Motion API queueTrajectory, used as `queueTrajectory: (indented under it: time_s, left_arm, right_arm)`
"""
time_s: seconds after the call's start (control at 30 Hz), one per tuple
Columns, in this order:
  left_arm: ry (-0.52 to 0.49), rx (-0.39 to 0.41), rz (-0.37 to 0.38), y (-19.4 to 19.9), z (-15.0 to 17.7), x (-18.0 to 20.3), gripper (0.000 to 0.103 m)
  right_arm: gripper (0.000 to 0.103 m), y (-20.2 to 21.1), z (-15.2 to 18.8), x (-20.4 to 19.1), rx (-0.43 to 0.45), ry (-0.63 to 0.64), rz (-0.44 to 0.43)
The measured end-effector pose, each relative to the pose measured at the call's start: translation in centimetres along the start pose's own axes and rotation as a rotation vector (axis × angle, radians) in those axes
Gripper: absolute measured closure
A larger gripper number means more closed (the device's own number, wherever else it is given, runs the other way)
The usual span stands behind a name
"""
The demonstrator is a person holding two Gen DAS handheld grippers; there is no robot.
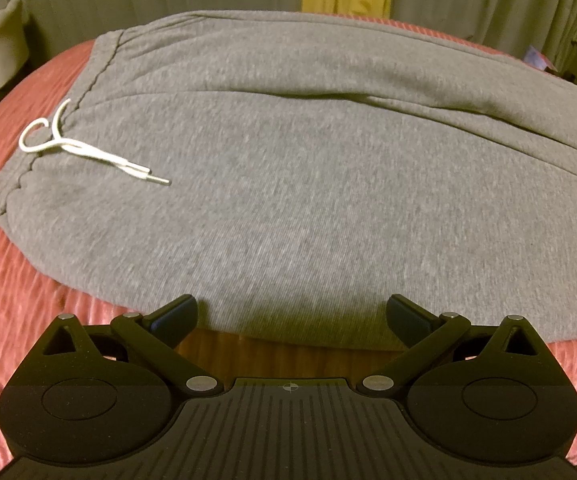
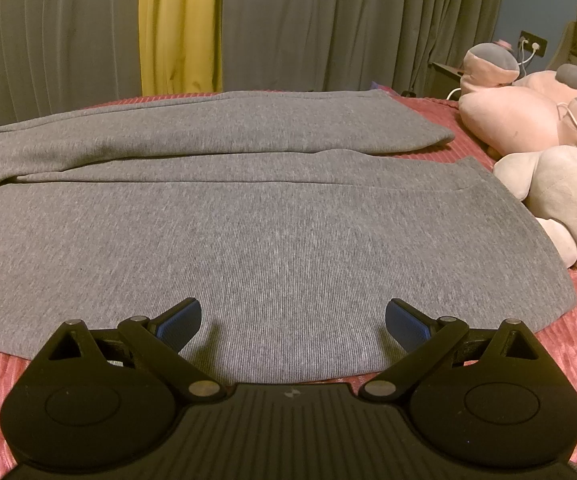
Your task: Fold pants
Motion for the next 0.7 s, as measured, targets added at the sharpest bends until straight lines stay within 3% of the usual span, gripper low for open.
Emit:
queueTrajectory:
  time_s: [0.7]
  left_arm:
    - [0.012, -0.017, 0.006, -0.18, -0.02, -0.13, 0.0]
  right_arm:
    - [0.004, -0.12, 0.17, -0.14, -0.006, 0.01, 0.006]
Point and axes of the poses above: each gripper's, at about its wrist camera, not at the fingertips, and y roughly against the way its jaws point, x to its right, z to its underside, the point moved 8 cm from there along -y, roughly the way its jaws point, and after that the axes turned 14 degrees about y, right-handed, at the moved point
